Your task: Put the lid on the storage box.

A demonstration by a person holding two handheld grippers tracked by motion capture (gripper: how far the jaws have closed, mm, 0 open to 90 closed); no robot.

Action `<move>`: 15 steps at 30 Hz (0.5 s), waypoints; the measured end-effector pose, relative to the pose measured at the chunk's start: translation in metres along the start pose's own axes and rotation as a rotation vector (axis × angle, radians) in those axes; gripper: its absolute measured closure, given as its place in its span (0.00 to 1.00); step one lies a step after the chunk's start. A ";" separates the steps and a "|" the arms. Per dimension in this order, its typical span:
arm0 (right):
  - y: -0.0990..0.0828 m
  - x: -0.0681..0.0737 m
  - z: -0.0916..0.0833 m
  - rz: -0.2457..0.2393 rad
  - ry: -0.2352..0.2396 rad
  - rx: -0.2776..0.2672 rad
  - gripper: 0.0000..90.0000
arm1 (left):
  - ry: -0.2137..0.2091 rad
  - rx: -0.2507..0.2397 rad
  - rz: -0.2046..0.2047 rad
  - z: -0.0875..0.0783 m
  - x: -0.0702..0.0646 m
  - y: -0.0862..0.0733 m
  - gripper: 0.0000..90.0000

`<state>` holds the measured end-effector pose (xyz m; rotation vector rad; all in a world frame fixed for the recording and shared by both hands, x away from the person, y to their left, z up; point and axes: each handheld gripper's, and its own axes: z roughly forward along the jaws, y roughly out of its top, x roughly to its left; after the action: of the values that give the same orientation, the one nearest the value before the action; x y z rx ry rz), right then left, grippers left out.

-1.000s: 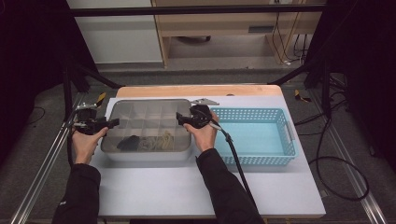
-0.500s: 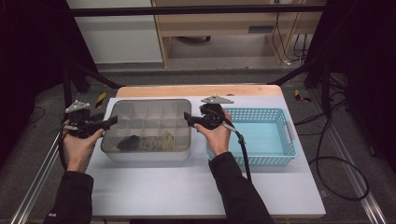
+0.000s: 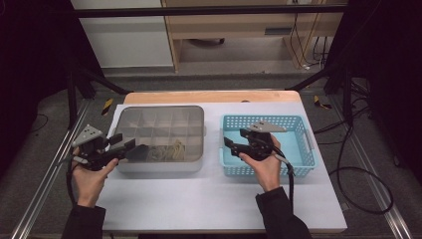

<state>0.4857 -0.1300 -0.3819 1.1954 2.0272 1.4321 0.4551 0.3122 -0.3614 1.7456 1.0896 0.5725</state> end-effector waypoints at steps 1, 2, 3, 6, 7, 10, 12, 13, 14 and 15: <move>-0.004 -0.003 -0.006 -0.003 0.001 -0.007 0.40 | -0.001 0.005 0.006 0.000 -0.002 -0.002 0.48; -0.008 -0.004 -0.010 -0.001 0.001 -0.015 0.41 | 0.000 0.003 0.010 -0.001 -0.006 -0.004 0.48; -0.012 -0.007 -0.016 0.004 0.005 -0.021 0.42 | 0.000 -0.002 0.015 -0.003 -0.008 -0.007 0.49; -0.026 -0.017 -0.036 0.006 0.003 -0.033 0.47 | 0.002 -0.008 0.007 -0.006 -0.015 -0.016 0.53; -0.030 -0.019 -0.040 0.009 0.001 -0.032 0.49 | 0.006 -0.014 0.006 -0.008 -0.017 -0.020 0.54; -0.043 -0.028 -0.055 0.014 -0.006 -0.045 0.56 | -0.009 -0.035 -0.031 -0.010 -0.019 -0.030 0.58; -0.052 -0.032 -0.064 0.012 -0.010 -0.044 0.59 | -0.003 -0.035 -0.029 -0.012 -0.021 -0.036 0.59; -0.056 -0.034 -0.068 0.013 -0.009 -0.051 0.61 | -0.006 -0.042 -0.033 -0.014 -0.022 -0.038 0.59; -0.059 -0.036 -0.073 0.014 -0.011 -0.059 0.63 | -0.011 -0.044 -0.027 -0.015 -0.023 -0.040 0.59; -0.062 -0.038 -0.078 0.018 -0.015 -0.065 0.65 | -0.008 -0.044 -0.024 -0.017 -0.024 -0.042 0.59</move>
<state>0.4254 -0.2124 -0.4123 1.1973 1.9490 1.4817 0.4126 0.3051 -0.3896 1.6932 1.0834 0.5705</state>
